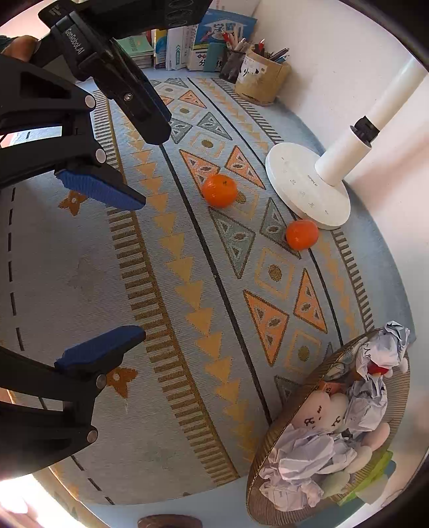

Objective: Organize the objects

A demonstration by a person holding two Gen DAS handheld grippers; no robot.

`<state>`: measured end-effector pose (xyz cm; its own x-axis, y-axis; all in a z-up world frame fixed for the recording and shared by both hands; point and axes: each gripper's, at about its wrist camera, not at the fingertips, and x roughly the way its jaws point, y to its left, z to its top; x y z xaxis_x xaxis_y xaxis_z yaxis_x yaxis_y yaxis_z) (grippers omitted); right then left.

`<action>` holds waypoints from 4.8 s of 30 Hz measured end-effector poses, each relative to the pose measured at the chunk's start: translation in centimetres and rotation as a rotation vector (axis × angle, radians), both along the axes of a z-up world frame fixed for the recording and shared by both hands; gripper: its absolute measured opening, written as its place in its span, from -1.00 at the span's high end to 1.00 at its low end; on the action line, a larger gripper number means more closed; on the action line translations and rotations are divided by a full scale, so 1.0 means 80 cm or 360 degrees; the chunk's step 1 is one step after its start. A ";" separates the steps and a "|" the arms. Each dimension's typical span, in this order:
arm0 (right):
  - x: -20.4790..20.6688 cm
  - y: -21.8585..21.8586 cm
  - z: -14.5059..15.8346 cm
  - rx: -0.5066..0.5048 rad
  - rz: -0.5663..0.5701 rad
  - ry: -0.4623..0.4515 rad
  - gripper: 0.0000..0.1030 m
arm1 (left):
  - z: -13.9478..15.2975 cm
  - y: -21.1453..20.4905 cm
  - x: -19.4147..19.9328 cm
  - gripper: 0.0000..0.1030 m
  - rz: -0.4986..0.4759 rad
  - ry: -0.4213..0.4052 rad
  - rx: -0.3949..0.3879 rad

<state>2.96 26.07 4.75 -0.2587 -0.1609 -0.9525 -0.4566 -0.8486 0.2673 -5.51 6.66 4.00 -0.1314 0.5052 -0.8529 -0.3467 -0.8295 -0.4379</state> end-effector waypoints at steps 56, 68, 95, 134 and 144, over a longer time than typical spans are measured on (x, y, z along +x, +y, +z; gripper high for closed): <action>0.008 0.117 0.083 0.0169 0.0081 0.0421 0.37 | 0.065 0.137 0.049 0.32 -0.0361 0.0399 -0.0152; 0.022 0.244 0.121 0.0220 -0.0058 0.0450 0.37 | 0.135 0.301 0.018 0.32 -0.0456 0.0617 -0.0069; 0.031 0.250 0.093 0.0089 -0.0082 0.0377 -0.12 | 0.120 0.281 -0.007 -0.52 -0.0117 0.0387 -0.0012; -0.032 -0.044 -0.021 0.0374 0.0346 0.0137 -0.22 | -0.021 -0.074 0.043 -0.52 0.0366 0.0339 -0.0662; -0.032 -0.055 -0.044 0.0454 0.0402 0.0138 -0.22 | -0.050 -0.088 0.038 -0.51 0.0440 0.0276 -0.0666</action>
